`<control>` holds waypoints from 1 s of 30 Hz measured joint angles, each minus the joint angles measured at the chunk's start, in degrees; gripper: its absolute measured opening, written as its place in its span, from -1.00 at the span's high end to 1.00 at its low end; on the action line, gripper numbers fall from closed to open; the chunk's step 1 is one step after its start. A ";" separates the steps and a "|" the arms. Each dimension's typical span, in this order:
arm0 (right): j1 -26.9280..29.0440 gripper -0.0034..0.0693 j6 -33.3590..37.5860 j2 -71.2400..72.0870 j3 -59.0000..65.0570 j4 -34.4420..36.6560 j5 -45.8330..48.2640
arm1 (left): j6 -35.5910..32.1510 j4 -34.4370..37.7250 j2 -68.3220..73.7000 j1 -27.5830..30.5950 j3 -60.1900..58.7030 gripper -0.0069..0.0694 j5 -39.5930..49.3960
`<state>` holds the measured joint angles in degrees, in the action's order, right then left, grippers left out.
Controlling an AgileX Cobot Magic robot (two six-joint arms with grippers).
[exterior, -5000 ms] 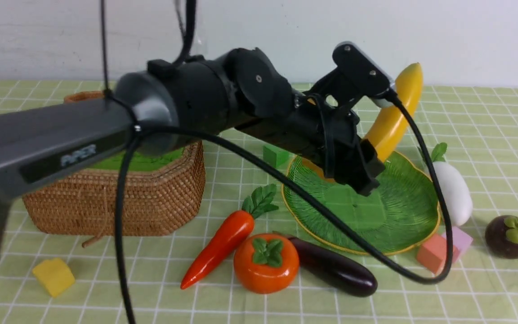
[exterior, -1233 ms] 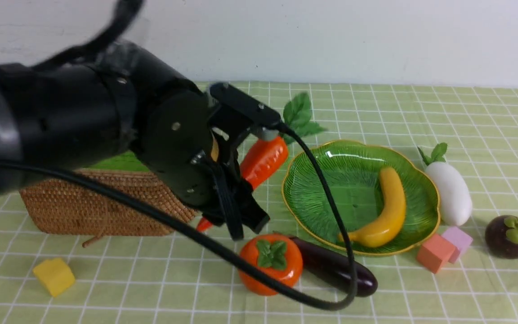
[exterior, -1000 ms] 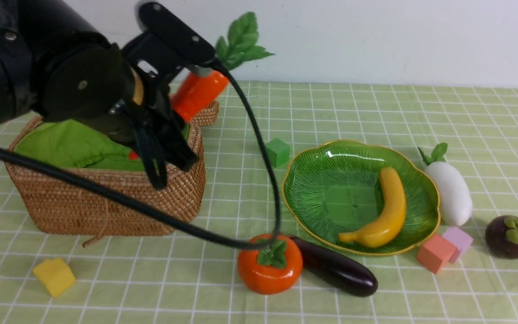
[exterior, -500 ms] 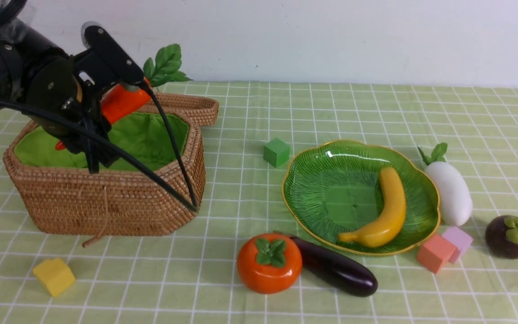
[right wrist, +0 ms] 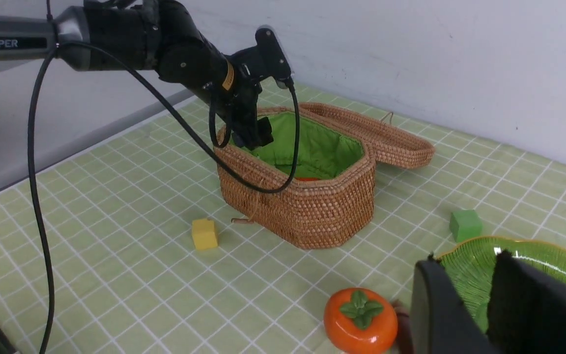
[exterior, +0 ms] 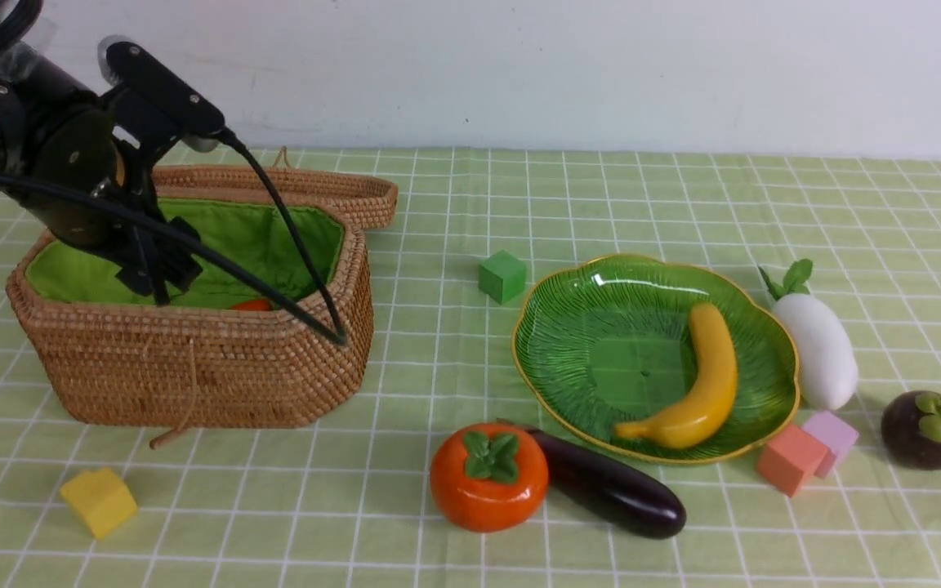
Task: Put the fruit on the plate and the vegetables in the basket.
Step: Use the left arm to grab a carrot and put it into the left basket, then grab a tomato with your left arm and place it on the plate on the right.
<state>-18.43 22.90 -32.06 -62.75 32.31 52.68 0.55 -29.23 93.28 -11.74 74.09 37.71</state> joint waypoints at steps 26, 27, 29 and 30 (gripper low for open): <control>0.00 0.38 -6.36 0.00 0.00 -5.18 17.28 | -1.08 27.26 -3.40 -38.85 -4.02 0.56 9.23; 0.00 0.38 -7.10 0.00 0.00 -6.52 18.03 | -2.22 27.31 -1.93 -39.27 -4.02 0.41 7.53; 0.00 0.38 -7.82 0.00 0.00 -8.07 18.75 | -3.09 27.31 -0.40 -39.46 -4.02 0.18 5.50; 0.00 0.38 -7.88 0.00 0.00 -8.49 19.07 | -3.22 27.24 0.26 -39.46 -4.02 0.09 4.83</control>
<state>-18.43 15.02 -32.06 -62.75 23.82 71.75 -2.67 -1.99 93.54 -51.19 70.07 42.54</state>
